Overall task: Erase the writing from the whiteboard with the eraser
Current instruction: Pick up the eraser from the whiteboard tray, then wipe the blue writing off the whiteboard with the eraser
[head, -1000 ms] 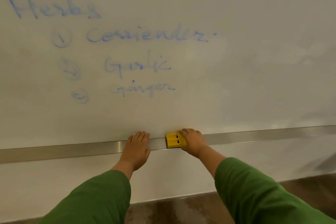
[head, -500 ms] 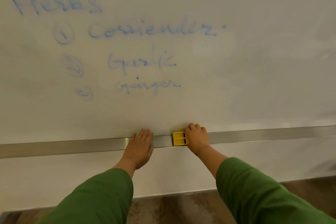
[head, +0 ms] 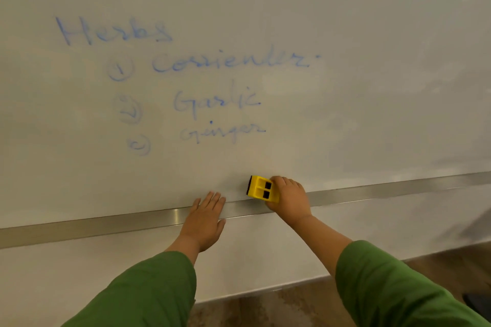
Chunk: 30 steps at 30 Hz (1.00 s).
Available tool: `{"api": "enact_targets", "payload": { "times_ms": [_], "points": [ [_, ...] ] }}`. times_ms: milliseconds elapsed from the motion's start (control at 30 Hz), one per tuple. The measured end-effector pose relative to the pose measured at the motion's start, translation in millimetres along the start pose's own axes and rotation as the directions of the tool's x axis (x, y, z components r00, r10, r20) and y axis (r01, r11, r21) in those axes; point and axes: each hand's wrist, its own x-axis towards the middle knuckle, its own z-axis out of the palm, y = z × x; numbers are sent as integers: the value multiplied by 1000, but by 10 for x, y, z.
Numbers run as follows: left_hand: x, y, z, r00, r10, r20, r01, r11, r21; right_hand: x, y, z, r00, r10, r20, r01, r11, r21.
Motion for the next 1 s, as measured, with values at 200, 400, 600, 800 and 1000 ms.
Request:
{"api": "enact_targets", "payload": {
  "times_ms": [200, 400, 600, 800, 1000],
  "points": [
    [-268, -181, -114, 997, -19, -70, 14, 998, -66, -181, -652, -347, 967, 213, -138, -151, 921, 359],
    [-511, -313, -244, 988, 19, -153, -32, 996, -86, -273, -1231, -640, 945, 212, -248, -66, 869, 491],
    [-528, -322, -602, 940, 67, -335, -108, 988, -106, -182, -1657, -1027, 912, 220, -346, 4, 840, 543],
    [-399, -339, -1117, 857, 115, -501, -175, 982, -74, 70, -1917, -1456, 878, 203, -435, 65, 848, 527],
    [-201, -512, -1866, 729, 215, -650, -187, 976, 113, 346, -2021, -1994, 800, 234, -552, 186, 778, 600]
  ]
}}
